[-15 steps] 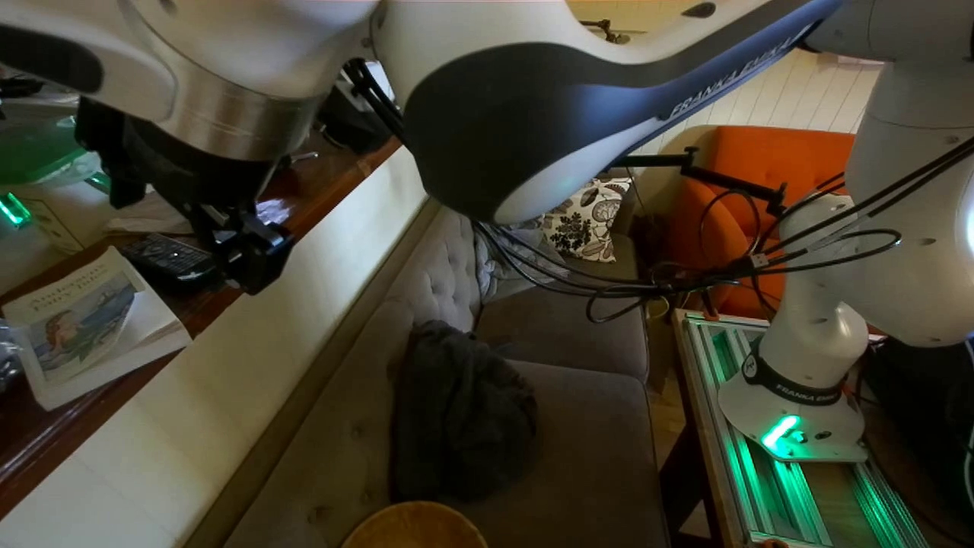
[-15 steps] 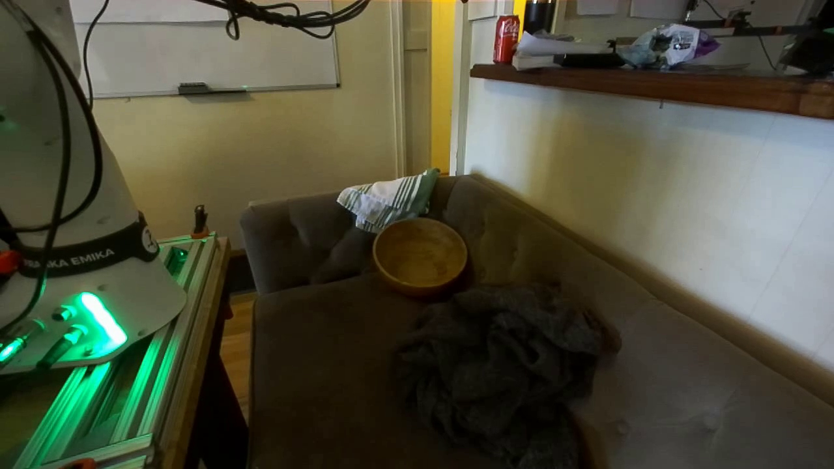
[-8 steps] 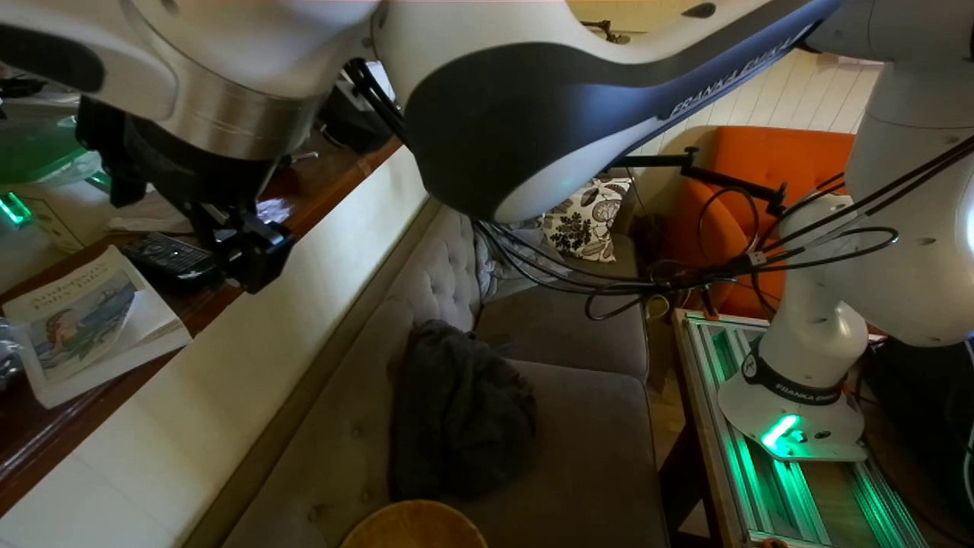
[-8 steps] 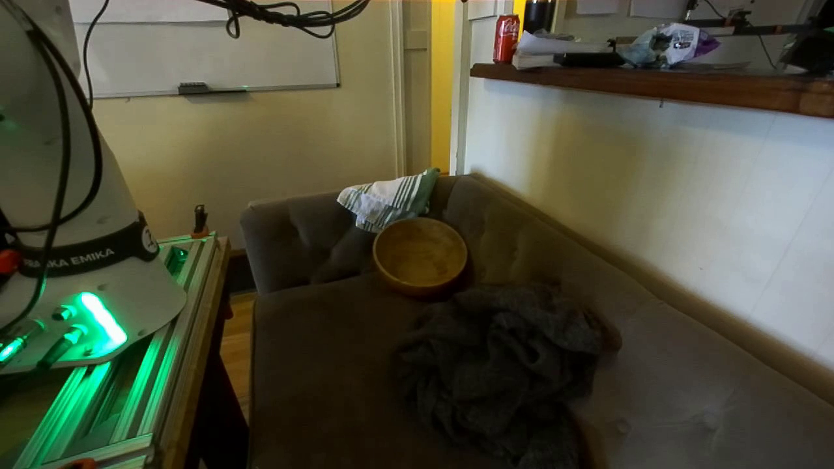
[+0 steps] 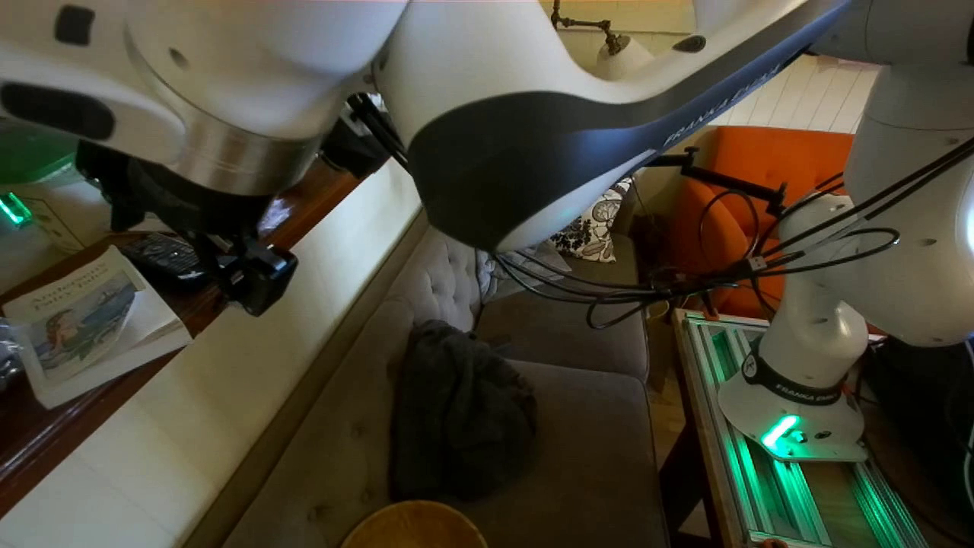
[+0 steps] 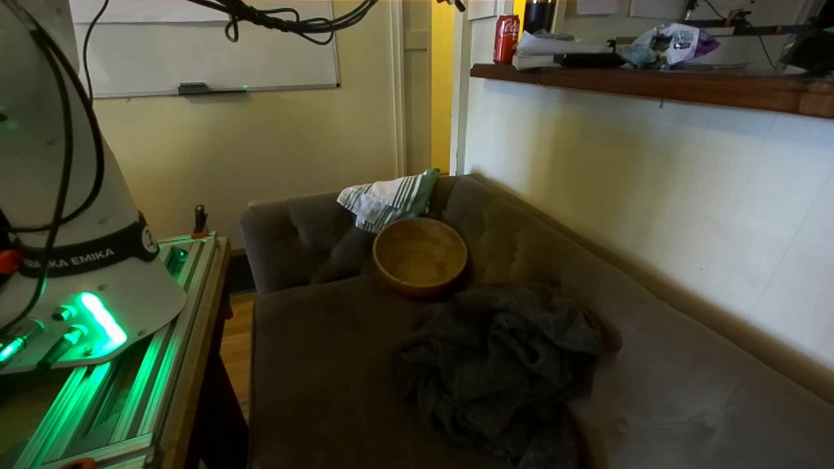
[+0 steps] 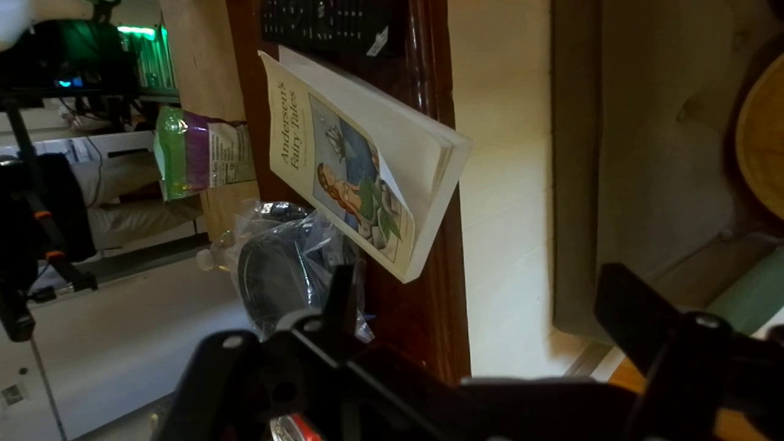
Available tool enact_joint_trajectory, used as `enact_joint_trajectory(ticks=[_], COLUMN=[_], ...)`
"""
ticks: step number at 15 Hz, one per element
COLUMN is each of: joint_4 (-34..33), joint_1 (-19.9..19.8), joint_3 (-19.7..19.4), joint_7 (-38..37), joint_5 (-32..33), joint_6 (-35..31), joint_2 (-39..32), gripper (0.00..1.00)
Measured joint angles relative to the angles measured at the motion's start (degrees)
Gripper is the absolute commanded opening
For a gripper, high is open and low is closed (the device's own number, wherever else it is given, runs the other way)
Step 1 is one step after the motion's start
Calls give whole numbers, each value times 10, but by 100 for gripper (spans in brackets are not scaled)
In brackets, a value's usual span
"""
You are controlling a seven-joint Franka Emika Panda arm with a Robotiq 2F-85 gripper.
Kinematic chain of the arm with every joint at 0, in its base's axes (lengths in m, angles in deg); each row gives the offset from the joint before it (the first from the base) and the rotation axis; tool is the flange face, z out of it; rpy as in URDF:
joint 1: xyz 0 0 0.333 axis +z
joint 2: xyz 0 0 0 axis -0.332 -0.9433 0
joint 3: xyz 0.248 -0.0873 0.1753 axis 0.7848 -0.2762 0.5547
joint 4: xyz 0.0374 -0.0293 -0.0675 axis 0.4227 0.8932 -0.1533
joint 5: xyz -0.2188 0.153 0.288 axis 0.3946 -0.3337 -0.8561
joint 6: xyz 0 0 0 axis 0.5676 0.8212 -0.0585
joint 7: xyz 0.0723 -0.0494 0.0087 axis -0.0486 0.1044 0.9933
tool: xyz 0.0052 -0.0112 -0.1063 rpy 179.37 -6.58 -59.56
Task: Pick up the white book and put it on the couch
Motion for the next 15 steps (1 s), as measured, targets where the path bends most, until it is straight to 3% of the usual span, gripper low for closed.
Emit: enact_joint_trajectory(ticks=[6,15], joint_4=[33,35], joint_1=[-6,-10], joint_3=[-23,-26], joint_7=[10,10], joint_5=[9,8], joint_6=[-60,-64], joint_2=[-9,-9], gripper=[100,100])
